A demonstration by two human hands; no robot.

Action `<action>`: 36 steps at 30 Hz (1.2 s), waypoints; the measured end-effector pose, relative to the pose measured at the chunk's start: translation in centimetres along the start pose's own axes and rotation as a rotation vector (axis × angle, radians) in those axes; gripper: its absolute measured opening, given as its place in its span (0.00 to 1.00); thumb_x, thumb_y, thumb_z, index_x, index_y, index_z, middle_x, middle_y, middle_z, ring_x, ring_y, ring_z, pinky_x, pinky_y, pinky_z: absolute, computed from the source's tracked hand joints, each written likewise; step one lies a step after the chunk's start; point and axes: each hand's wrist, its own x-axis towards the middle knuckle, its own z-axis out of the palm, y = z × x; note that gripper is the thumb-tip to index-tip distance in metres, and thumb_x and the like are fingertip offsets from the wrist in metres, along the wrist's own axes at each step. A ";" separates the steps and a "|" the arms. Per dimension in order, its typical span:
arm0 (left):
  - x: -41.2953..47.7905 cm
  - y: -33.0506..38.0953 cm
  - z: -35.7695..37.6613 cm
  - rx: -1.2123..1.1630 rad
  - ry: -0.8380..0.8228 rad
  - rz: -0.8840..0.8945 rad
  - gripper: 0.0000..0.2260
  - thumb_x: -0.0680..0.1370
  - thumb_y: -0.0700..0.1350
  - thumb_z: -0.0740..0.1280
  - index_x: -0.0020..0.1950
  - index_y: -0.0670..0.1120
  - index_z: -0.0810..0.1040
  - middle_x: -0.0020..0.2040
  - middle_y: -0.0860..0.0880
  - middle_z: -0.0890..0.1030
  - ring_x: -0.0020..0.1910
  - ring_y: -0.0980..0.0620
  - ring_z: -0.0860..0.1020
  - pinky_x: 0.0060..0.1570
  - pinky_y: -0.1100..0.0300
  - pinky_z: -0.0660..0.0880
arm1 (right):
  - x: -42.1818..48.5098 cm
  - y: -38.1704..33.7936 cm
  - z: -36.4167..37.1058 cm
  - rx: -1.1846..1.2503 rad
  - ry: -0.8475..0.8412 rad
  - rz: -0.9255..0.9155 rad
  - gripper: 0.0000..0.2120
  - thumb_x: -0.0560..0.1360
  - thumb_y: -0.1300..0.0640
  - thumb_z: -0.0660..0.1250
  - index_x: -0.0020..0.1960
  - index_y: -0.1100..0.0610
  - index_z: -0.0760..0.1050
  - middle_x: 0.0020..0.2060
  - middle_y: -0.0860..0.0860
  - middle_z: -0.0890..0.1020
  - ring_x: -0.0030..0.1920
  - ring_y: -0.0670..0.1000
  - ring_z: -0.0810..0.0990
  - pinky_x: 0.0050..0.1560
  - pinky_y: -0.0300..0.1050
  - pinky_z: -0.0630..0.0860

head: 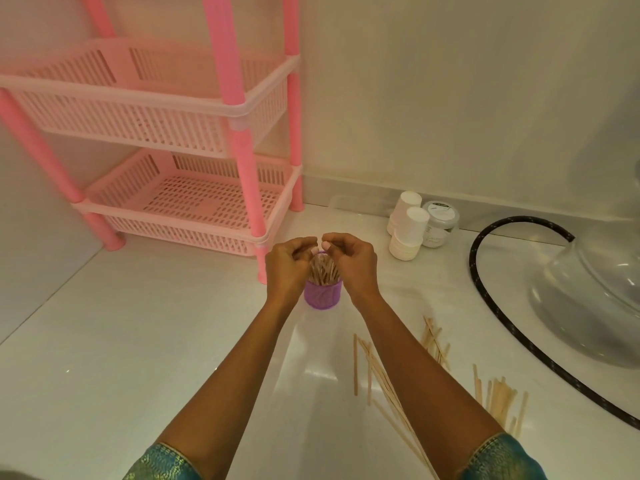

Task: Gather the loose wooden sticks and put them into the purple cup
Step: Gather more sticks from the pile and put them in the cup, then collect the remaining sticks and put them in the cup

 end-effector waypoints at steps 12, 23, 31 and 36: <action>-2.1 -0.7 -0.2 -0.075 0.091 0.067 0.07 0.77 0.39 0.68 0.54 0.44 0.84 0.49 0.51 0.85 0.49 0.56 0.82 0.45 0.75 0.75 | 0.4 -0.1 -3.7 0.077 0.078 -0.043 0.07 0.75 0.64 0.69 0.51 0.57 0.83 0.47 0.51 0.85 0.50 0.47 0.83 0.51 0.35 0.78; -7.0 -3.7 4.7 0.191 -0.030 0.118 0.06 0.76 0.43 0.71 0.51 0.47 0.85 0.44 0.52 0.85 0.39 0.59 0.80 0.43 0.74 0.74 | -3.3 3.3 -8.5 -0.166 0.127 0.052 0.04 0.74 0.59 0.70 0.46 0.54 0.83 0.41 0.47 0.85 0.46 0.43 0.82 0.48 0.31 0.74; -10.7 -5.8 7.0 0.506 -0.228 -0.032 0.12 0.78 0.52 0.67 0.59 0.51 0.80 0.59 0.54 0.81 0.57 0.55 0.79 0.58 0.59 0.75 | -6.7 6.8 -10.3 -0.494 0.018 0.109 0.03 0.73 0.57 0.71 0.44 0.51 0.83 0.44 0.48 0.84 0.49 0.45 0.80 0.48 0.36 0.71; -12.5 -5.9 7.6 0.838 -0.275 -0.043 0.20 0.78 0.58 0.64 0.65 0.49 0.74 0.63 0.50 0.75 0.62 0.50 0.72 0.58 0.56 0.73 | -9.5 8.4 -11.3 -0.819 -0.131 0.089 0.10 0.75 0.52 0.68 0.55 0.51 0.81 0.55 0.49 0.80 0.62 0.50 0.70 0.58 0.42 0.71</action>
